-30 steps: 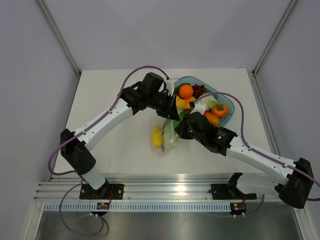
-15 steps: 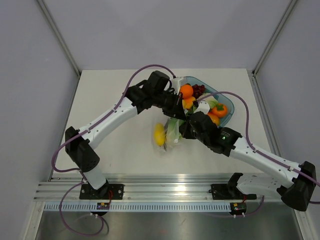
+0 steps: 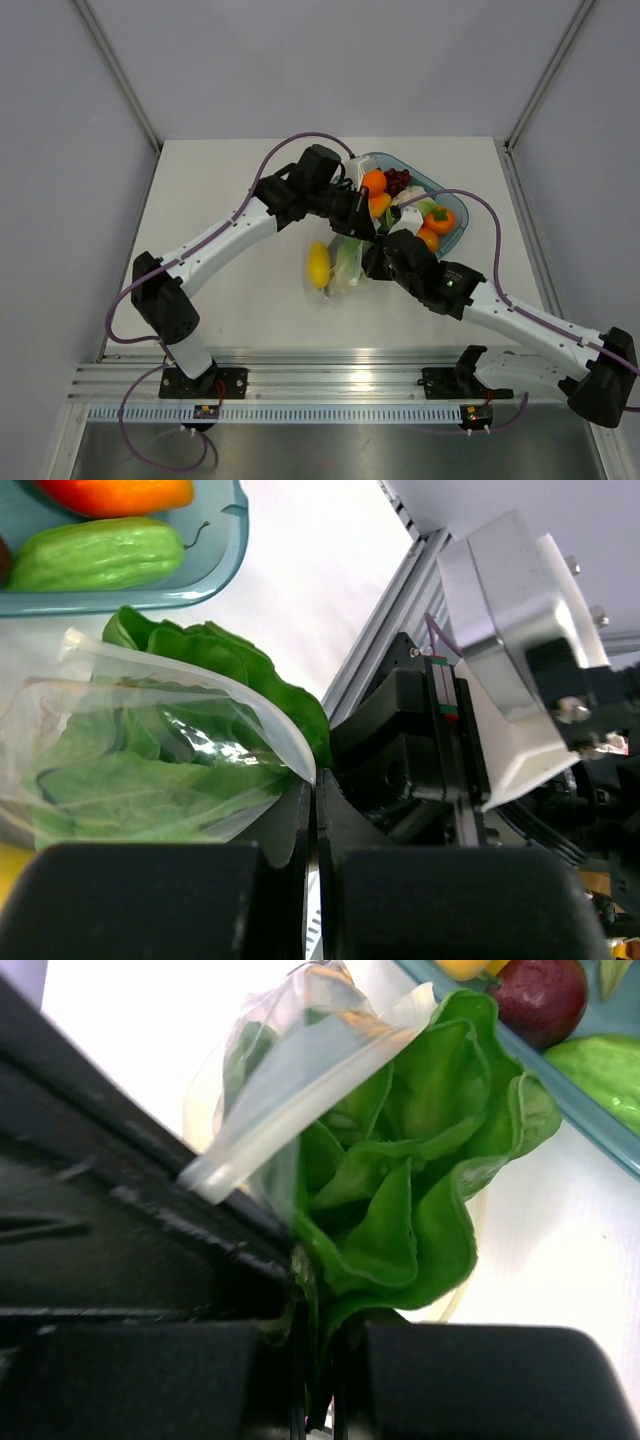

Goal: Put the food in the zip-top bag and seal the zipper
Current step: Place the fake vegetable in the zipper food storage bag.

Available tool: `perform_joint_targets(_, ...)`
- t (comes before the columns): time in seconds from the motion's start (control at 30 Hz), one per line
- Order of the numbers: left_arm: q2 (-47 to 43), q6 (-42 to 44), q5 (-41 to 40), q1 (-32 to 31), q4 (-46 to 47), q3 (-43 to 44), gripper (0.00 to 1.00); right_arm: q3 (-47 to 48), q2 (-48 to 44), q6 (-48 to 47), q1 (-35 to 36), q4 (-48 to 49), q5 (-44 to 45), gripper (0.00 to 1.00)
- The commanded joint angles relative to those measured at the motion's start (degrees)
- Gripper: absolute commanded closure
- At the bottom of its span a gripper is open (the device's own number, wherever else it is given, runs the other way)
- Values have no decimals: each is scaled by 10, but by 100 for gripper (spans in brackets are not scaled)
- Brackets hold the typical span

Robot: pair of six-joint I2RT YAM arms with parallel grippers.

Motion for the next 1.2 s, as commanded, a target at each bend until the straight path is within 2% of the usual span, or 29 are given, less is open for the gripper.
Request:
perform_joint_targets(0.0,-11,-15,44,-9,55,-14,100,-9,-36,-10,5,55,-24,100)
perform_joint_targets(0.2,-8,-11,38,-9,51,-12,100,11,-31,-29,5,69,-75,100)
perform_joint_targets(0.33,-12,-16,43,-9,56,-7,100,34,40,-39,5,49,-89,98)
perform_joint_targets(0.43,-26,-24,38,-2,67,-15,100,36,67,-39,5,36,-86,87)
perform_joint_targets(0.5,-34,-30,36,8,75,-30,100,26,70,-34,5,54,-90,71)
perform_joint_targets(0.57,-42,-35,38,21,86,-43,100,28,75,-34,5,53,-91,68)
perform_joint_targets(0.83,-65,-51,61,44,126,-94,100,64,56,-55,5,18,-75,47)
perform_joint_targets(1.17,-71,-70,81,60,155,-100,100,91,18,-65,5,-25,-61,44)
